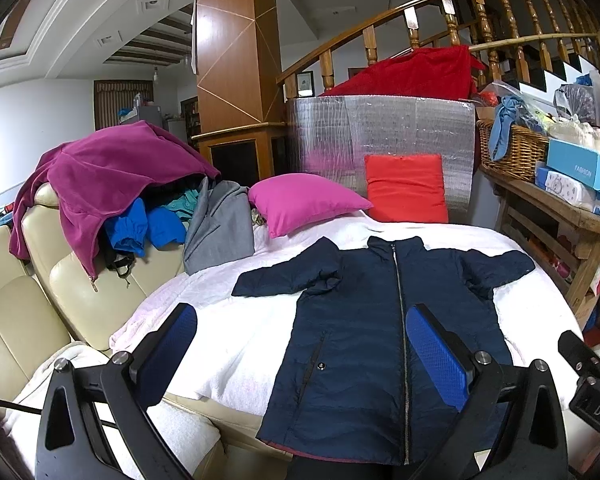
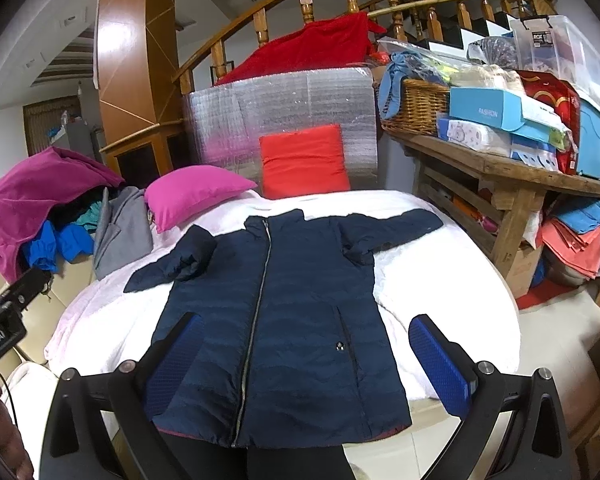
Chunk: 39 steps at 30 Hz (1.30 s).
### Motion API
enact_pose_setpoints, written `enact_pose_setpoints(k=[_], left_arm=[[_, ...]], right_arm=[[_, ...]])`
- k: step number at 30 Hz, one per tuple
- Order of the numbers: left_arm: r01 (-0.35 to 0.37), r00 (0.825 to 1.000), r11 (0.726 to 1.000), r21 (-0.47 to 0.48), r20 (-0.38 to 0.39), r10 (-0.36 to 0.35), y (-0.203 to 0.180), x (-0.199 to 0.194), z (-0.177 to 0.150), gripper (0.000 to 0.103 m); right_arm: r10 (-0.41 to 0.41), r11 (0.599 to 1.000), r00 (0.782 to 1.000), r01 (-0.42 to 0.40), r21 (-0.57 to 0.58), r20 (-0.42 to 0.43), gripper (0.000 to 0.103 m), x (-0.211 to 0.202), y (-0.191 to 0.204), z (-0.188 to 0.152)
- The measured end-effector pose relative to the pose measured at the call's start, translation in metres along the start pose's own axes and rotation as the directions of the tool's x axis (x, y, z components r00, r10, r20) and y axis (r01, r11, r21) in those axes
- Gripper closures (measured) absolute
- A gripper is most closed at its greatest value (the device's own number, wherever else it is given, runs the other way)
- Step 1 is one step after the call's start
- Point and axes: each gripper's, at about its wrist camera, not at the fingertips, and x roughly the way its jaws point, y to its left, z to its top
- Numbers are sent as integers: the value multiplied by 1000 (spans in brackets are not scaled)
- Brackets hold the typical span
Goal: Fold large clothes
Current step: 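Grasp the jacket sleeve nearest the right tool and lift it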
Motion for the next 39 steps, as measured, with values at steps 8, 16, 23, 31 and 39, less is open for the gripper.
enact_pose_setpoints(k=[8, 16, 23, 31, 39], left_arm=[[-3, 999, 1000, 9, -34, 4, -9, 22, 4, 0], [66, 985, 997, 29, -163, -60, -27, 79, -2, 0], [114, 932, 992, 45, -351, -91, -49, 169, -34, 0], [133, 934, 990, 43, -339, -110, -70, 225, -38, 0], [100, 952, 987, 127, -302, -58, -90, 265, -38, 0]], right_arm=[[34, 999, 990, -37, 17, 137, 0, -6, -9, 13], [86, 992, 996, -85, 88, -9, 0, 63, -54, 41], [83, 939, 989, -37, 343, -122, 0, 187, -173, 59], [274, 745, 955, -138, 652, -111, 0, 352, -292, 78], [331, 499, 936, -66, 864, -119, 22, 503, -341, 53]])
